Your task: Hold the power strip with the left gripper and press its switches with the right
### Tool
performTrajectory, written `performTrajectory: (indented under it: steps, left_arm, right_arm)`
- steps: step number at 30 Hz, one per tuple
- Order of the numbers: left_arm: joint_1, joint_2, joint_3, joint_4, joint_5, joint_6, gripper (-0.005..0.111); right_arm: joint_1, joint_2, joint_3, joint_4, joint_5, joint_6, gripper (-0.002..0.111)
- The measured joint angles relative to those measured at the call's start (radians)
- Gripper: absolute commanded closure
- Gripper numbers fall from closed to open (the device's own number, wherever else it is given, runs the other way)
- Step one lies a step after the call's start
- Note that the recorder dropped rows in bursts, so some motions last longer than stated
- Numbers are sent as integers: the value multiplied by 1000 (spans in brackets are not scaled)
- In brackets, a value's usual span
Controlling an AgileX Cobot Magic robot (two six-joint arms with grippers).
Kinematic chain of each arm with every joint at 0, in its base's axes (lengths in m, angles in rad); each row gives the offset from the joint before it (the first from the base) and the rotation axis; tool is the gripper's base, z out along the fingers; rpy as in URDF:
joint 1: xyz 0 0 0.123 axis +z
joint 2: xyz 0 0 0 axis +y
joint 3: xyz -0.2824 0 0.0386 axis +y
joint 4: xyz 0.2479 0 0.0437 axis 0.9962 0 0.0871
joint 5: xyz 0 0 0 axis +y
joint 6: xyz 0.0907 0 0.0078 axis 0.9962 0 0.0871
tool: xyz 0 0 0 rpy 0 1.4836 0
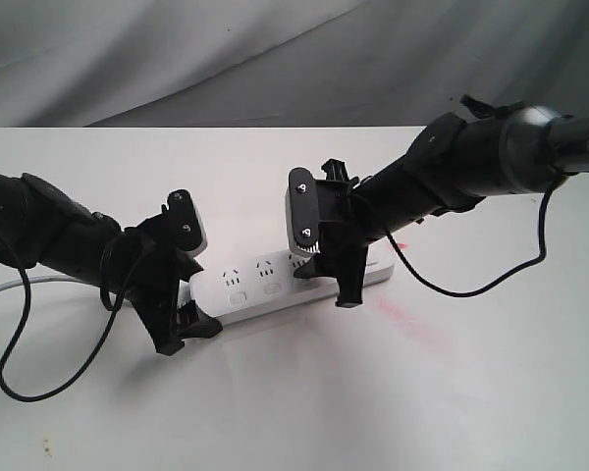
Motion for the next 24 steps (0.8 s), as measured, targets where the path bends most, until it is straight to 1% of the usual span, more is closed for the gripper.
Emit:
performTrajectory:
  steps: [24]
  left_arm:
    - [0,0,0,0,0,0,39]
  right_arm:
    - [-4,23,7,34,20,5,55]
